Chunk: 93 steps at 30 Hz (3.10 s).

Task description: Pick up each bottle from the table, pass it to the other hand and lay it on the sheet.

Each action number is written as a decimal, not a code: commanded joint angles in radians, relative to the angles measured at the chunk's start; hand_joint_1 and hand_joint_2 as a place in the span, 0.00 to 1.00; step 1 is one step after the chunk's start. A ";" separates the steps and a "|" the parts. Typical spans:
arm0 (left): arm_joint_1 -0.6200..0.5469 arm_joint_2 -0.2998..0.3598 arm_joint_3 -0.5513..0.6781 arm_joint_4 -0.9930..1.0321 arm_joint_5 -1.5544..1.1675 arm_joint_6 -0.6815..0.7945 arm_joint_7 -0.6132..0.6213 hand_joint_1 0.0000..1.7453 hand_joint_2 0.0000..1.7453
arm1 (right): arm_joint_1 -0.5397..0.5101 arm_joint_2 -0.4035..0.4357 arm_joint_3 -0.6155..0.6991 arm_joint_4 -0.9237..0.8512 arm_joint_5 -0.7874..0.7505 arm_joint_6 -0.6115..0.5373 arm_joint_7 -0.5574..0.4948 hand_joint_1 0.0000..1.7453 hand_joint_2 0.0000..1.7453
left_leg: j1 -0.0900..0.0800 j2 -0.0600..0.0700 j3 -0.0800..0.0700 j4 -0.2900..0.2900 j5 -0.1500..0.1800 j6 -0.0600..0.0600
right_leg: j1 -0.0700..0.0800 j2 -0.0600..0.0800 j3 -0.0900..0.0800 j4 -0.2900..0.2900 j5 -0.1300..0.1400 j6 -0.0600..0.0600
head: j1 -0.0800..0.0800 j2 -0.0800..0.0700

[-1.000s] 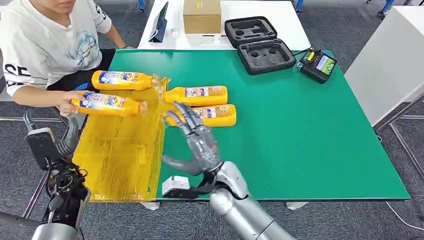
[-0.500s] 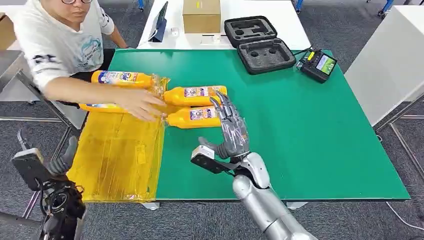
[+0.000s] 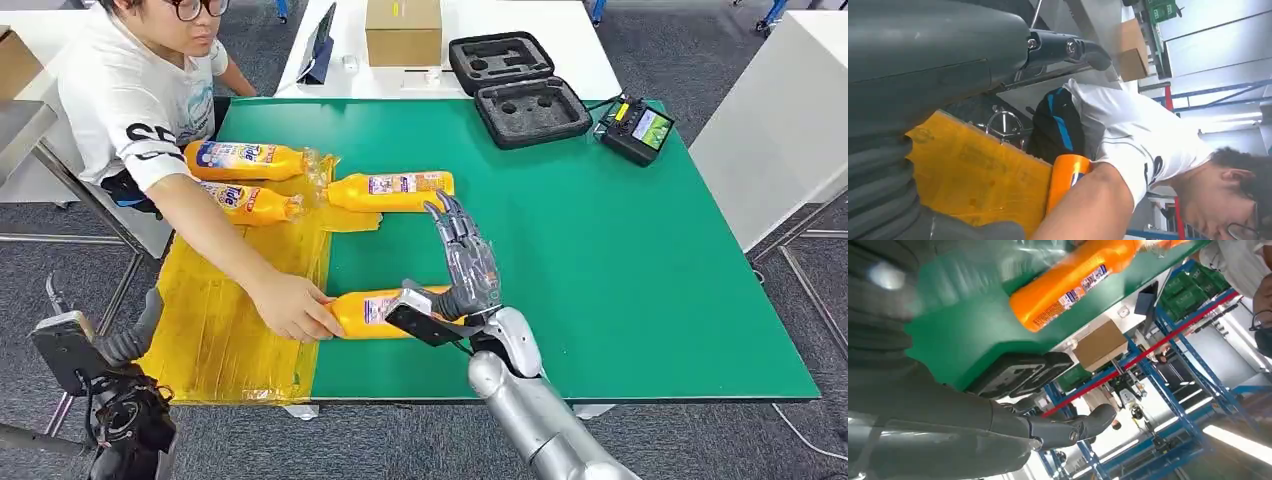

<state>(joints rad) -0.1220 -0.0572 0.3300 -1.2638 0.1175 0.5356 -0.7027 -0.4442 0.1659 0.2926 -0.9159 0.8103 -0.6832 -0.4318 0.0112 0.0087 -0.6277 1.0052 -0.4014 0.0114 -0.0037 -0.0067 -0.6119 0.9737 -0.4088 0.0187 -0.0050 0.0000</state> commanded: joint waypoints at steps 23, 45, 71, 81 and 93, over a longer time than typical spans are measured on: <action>-0.017 0.000 -0.008 0.050 0.002 -0.022 0.068 0.00 1.00 | -0.136 -0.058 0.137 0.317 -0.083 0.635 0.242 0.00 1.00 | 0.000 -0.001 0.003 -0.001 -0.001 0.000 | 0.000 -0.001 0.004 -0.001 -0.001 0.000 | 0.000 0.000; -0.031 -0.010 -0.002 0.061 0.006 -0.015 0.095 0.00 1.00 | -0.151 -0.068 0.151 0.353 -0.082 0.662 0.284 0.86 1.00 | 0.000 -0.003 0.007 -0.001 0.000 0.000 | 0.000 -0.002 0.007 -0.002 -0.001 0.000 | 0.000 0.000; -0.049 -0.026 -0.007 0.097 0.045 -0.035 0.087 0.00 1.00 | -0.071 -0.013 0.001 0.140 -0.414 0.677 -0.192 1.00 1.00 | 0.000 -0.002 0.008 -0.001 0.000 0.000 | 0.000 -0.002 0.007 -0.001 -0.001 0.000 | 0.000 0.000; 0.001 -0.035 -0.060 0.042 0.096 -0.133 0.090 0.00 1.00 | 0.041 0.017 0.017 -0.137 -0.624 0.495 -0.266 1.00 1.00 | 0.000 -0.001 0.003 0.000 -0.001 0.000 | 0.000 0.000 0.002 0.000 -0.001 0.000 | 0.000 0.000; 0.076 -0.039 -0.138 -0.046 0.180 -0.325 0.148 0.00 1.00 | 0.039 0.007 0.061 -0.139 -0.694 0.418 -0.266 1.00 1.00 | 0.000 0.000 0.003 0.000 -0.002 0.000 | 0.000 0.001 0.003 0.000 -0.002 0.000 | 0.000 0.000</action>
<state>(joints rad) -0.0552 -0.0835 0.2239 -1.2974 0.2899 0.2148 -0.5615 -0.3959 0.1801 0.3365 -1.0338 0.1228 -0.2594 -0.6985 0.0111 0.0091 -0.6278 1.0052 -0.4017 0.0116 -0.0038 -0.0065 -0.6122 0.9734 -0.4088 0.0188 -0.0053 0.0000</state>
